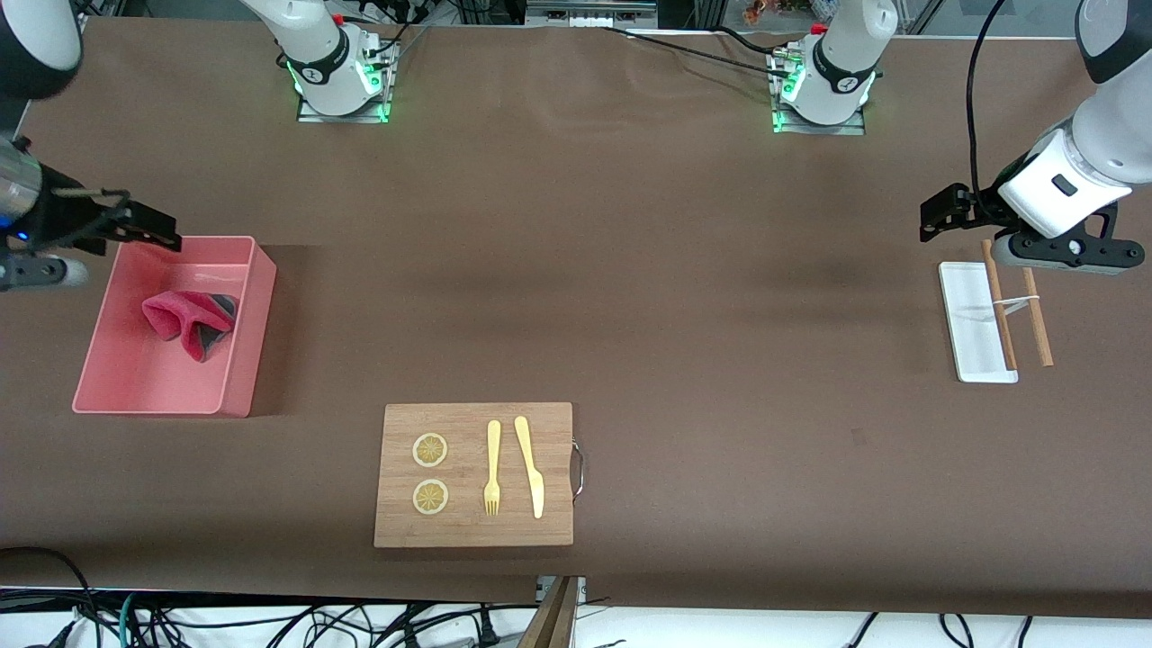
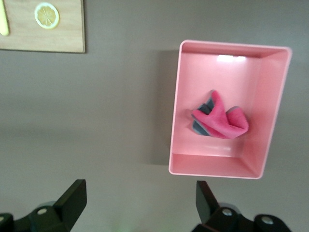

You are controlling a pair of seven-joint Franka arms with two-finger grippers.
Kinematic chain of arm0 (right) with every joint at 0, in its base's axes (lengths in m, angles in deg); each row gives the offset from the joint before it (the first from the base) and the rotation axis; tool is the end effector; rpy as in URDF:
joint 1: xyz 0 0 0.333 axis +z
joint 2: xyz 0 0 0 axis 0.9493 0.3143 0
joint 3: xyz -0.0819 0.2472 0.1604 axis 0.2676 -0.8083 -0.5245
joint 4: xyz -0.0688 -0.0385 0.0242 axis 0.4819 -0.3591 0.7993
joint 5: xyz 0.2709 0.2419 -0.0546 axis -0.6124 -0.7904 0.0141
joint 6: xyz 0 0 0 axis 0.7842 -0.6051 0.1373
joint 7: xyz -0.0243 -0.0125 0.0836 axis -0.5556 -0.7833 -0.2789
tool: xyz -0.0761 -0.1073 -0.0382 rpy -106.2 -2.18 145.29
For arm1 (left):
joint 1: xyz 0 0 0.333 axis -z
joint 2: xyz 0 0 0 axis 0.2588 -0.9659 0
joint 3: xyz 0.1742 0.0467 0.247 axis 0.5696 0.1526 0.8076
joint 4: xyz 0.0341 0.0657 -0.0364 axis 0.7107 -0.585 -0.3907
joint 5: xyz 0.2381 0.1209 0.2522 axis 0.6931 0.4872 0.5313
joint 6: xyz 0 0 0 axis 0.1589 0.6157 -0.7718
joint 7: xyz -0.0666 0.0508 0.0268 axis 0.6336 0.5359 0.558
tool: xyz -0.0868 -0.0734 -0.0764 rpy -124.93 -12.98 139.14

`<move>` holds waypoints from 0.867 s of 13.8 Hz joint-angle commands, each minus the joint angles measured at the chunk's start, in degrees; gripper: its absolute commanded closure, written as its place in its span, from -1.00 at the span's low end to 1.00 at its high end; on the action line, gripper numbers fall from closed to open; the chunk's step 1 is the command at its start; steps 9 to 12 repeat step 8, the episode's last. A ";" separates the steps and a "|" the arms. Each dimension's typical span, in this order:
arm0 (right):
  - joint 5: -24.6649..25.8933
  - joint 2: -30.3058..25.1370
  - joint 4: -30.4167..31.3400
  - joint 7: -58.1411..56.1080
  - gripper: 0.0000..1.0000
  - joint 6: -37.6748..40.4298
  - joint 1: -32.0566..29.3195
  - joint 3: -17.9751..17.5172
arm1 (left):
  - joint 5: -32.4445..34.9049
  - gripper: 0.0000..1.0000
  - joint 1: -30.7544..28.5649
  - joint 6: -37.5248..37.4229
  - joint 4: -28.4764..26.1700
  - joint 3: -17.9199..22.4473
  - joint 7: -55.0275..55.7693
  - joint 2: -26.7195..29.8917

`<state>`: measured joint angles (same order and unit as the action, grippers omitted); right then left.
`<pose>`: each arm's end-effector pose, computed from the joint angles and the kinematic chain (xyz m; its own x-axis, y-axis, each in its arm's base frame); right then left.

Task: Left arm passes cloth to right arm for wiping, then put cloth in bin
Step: 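Open the right gripper and lift it out of the bin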

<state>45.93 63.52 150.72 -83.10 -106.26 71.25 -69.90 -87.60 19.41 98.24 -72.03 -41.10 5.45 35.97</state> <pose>0.5486 -0.0054 0.5455 0.9951 0.0559 -0.0820 0.0567 -0.9984 0.0078 0.5245 -0.0384 0.5251 0.9937 -0.0761 -0.0818 -0.0753 -0.9971 0.0128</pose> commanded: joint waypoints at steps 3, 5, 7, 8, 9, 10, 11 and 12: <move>1.53 -6.38 2.19 -0.01 -1.00 0.67 -2.20 -1.26 | -0.95 -1.00 -0.28 -0.85 0.89 0.04 -0.83 -0.28; 1.44 -6.21 1.84 -0.10 -1.00 1.81 -2.21 -1.35 | -1.04 -1.00 -0.28 -0.85 0.89 0.04 -0.83 -0.28; 1.35 -5.59 1.75 0.07 -1.00 2.17 -2.04 -1.35 | -0.95 -1.00 -0.28 -0.85 0.89 0.04 -0.83 -0.28; 1.44 -5.59 1.75 0.16 -1.00 2.26 -1.60 -1.35 | -1.04 -1.00 -0.28 -0.85 0.89 0.12 -0.83 -0.28; 1.44 -5.59 1.75 0.16 -1.00 2.26 -1.60 -1.35 | -1.04 -1.00 -0.28 -0.85 0.89 0.12 -0.83 -0.28; 1.44 -5.59 1.75 0.16 -1.00 2.26 -1.60 -1.35 | -1.04 -1.00 -0.28 -0.85 0.89 0.12 -0.83 -0.28; 1.44 -5.59 1.75 0.16 -1.00 2.26 -1.60 -1.35 | -1.04 -1.00 -0.28 -0.85 0.89 0.12 -0.83 -0.28; 1.44 -5.59 1.75 0.16 -1.00 2.26 -1.60 -1.35 | -1.04 -1.00 -0.28 -0.85 0.89 0.12 -0.83 -0.28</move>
